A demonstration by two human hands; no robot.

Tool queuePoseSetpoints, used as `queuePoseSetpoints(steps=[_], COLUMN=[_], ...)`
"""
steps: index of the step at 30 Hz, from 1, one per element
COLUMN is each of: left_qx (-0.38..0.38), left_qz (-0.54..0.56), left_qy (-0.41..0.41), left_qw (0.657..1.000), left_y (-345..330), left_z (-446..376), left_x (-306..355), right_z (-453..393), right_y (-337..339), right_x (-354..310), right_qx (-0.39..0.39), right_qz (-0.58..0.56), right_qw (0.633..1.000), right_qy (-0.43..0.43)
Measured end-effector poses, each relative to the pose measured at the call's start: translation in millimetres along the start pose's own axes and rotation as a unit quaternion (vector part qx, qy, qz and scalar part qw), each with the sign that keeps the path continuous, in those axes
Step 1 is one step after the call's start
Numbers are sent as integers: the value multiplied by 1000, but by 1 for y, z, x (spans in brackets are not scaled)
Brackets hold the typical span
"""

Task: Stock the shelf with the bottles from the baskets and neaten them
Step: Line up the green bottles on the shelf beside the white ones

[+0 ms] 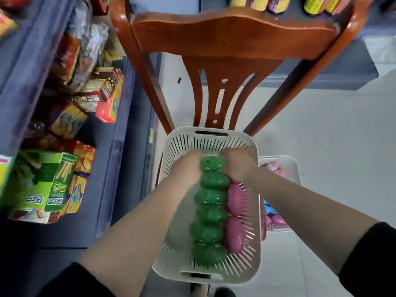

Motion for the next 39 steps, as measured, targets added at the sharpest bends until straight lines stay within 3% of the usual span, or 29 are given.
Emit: queuePoseSetpoints(steps=[8, 12, 17, 26, 33, 39], left_qx=[-42, -53, -14, 62, 175, 297], left_qz=[11, 58, 124, 210, 234, 285], left_qy=[2, 5, 17, -59, -99, -148], left_qw=[999, 997, 992, 974, 951, 899], left_y=[-66, -81, -72, 36, 146, 238], left_z=[-70, -84, -79, 4, 131, 283], left_x=[-18, -20, -24, -8, 12, 31], right_z=[-54, -63, -60, 15, 114, 222], right_y=[-44, -54, -40, 54, 146, 214], right_x=[22, 35, 34, -20, -99, -188], right_qx=[-84, -111, -48, 80, 139, 163], right_qz=[132, 115, 20, -176, -300, -376], right_qw=[987, 987, 997, 976, 923, 856], right_qy=[31, 30, 56, 102, 195, 315])
Point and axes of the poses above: each hand's wrist, its own z-axis away from the middle knuckle, its own y-axis out of the back of the hand, x = y × z, the point moved 4 cm from there along -z, towards the middle knuckle, and after that the axes turned 7 degrees about y, right-handed, at the moved point
